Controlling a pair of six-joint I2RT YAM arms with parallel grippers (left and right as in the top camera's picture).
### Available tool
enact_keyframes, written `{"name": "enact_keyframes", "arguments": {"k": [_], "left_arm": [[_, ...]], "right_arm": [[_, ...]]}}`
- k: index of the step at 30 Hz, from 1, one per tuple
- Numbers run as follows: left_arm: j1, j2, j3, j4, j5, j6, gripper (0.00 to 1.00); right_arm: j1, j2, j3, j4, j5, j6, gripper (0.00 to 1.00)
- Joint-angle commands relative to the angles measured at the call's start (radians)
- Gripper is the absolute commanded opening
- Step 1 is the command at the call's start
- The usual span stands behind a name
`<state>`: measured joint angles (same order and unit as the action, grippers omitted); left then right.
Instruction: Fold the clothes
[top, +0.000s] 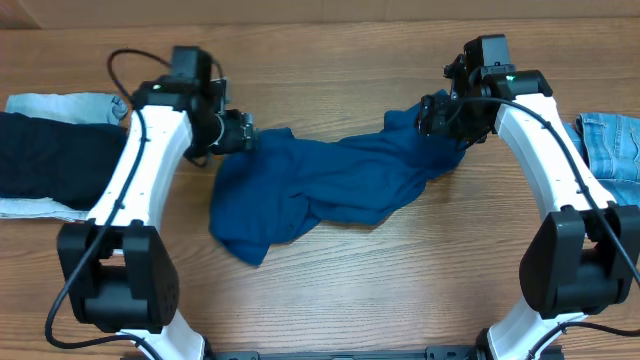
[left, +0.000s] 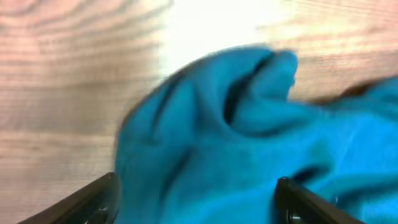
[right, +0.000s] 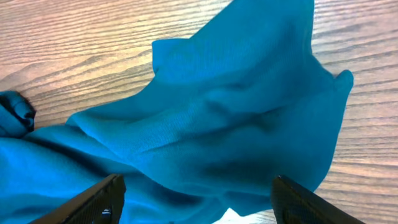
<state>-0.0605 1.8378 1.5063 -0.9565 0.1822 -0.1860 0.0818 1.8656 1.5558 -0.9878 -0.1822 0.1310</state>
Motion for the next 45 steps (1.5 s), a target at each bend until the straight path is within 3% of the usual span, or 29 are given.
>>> {"name": "enact_keyframes", "arguments": {"k": [1,2,5,6,9,10,11,12,14,22,25,31,35,40,43,45], "left_arm": [[0.04,0.051,-0.023,0.066,0.105,0.013,0.83],[0.041,0.074,-0.023,0.089,0.155,0.07,0.82],[0.042,0.177,-0.023,0.098,0.172,0.091,0.82],[0.041,0.215,-0.023,0.1,0.194,0.106,0.76],[0.042,0.283,-0.023,0.108,0.239,0.12,0.53],[0.042,0.28,-0.021,0.109,0.241,0.132,0.38],[0.042,0.27,-0.006,0.1,0.241,0.15,0.13],[0.042,0.256,0.017,0.082,0.24,0.158,0.05],[0.042,0.217,0.079,0.036,0.221,0.169,0.04],[0.017,-0.06,0.659,-0.291,0.177,0.209,0.04],[-0.03,-0.113,0.785,-0.36,0.175,0.217,0.04],[-0.045,-0.185,0.861,-0.409,0.159,0.233,0.04],[-0.045,-0.225,0.861,-0.412,0.044,0.232,0.04],[-0.045,-0.221,0.858,-0.505,0.027,0.231,0.04],[-0.045,-0.224,0.871,-0.387,0.105,0.23,0.04],[-0.053,-0.224,0.892,-0.183,0.301,0.165,0.04]], "right_arm": [[0.0,-0.025,0.007,0.003,-0.014,0.007,0.79],[0.0,-0.025,0.007,0.003,-0.014,0.007,0.79],[0.0,-0.025,0.007,0.005,-0.014,0.007,0.79],[0.0,-0.025,0.007,0.004,-0.014,0.007,0.78],[0.0,-0.025,0.007,0.001,-0.014,0.007,0.78],[0.0,-0.025,0.007,0.001,-0.014,0.007,0.78],[0.0,-0.025,0.007,0.002,-0.014,0.007,0.79],[0.0,-0.025,0.007,0.002,-0.014,0.007,0.78],[0.0,-0.025,0.007,0.002,-0.014,0.007,0.78],[0.0,-0.025,0.007,0.002,-0.014,0.007,0.78],[0.0,-0.025,0.007,0.01,-0.013,0.007,0.79],[0.0,-0.024,0.007,0.121,-0.033,-0.002,0.79],[0.015,-0.018,0.0,0.096,-0.222,-0.129,0.75],[0.067,0.093,-0.045,0.132,-0.213,-0.114,0.42],[0.055,0.096,-0.032,0.179,-0.216,-0.108,0.48],[0.008,0.09,0.02,0.163,-0.216,-0.092,0.53]]}}
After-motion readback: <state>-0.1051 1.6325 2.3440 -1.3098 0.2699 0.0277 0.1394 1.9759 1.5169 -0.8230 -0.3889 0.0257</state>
